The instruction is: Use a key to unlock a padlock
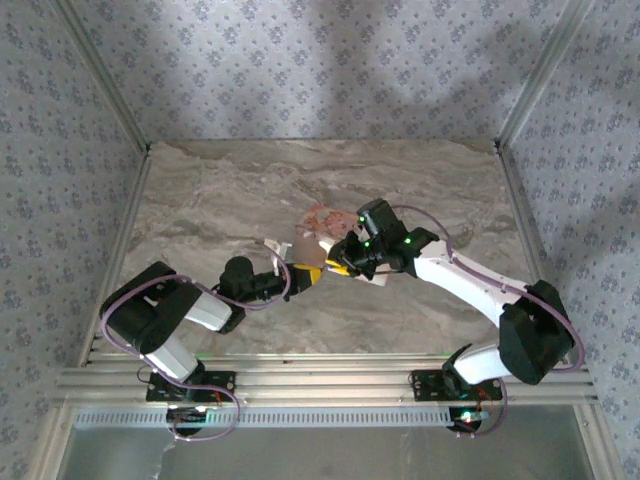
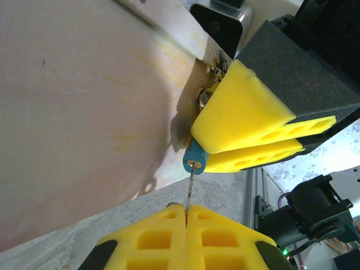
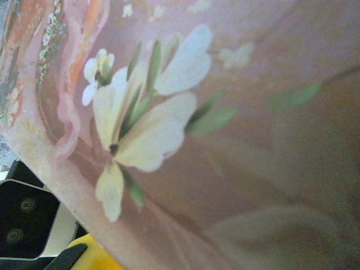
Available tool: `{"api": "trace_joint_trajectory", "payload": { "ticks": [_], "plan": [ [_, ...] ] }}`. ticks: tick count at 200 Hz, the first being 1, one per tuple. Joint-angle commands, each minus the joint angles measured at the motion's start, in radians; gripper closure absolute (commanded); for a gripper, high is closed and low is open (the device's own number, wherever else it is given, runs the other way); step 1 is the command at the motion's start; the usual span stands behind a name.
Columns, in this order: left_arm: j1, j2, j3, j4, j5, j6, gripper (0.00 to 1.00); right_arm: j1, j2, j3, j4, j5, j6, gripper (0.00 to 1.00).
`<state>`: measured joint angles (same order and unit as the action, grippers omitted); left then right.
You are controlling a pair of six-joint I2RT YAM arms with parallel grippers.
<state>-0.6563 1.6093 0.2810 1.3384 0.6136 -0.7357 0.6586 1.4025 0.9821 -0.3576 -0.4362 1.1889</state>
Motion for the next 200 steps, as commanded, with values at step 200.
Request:
{"api": "trace_joint_trajectory", "payload": {
  "ticks": [200],
  "plan": [
    [0.004,0.056,0.07,0.071,0.031,-0.017,1.0,0.018,-0.019,-0.011,0.122,-0.113,0.016,1.0]
  ]
}}
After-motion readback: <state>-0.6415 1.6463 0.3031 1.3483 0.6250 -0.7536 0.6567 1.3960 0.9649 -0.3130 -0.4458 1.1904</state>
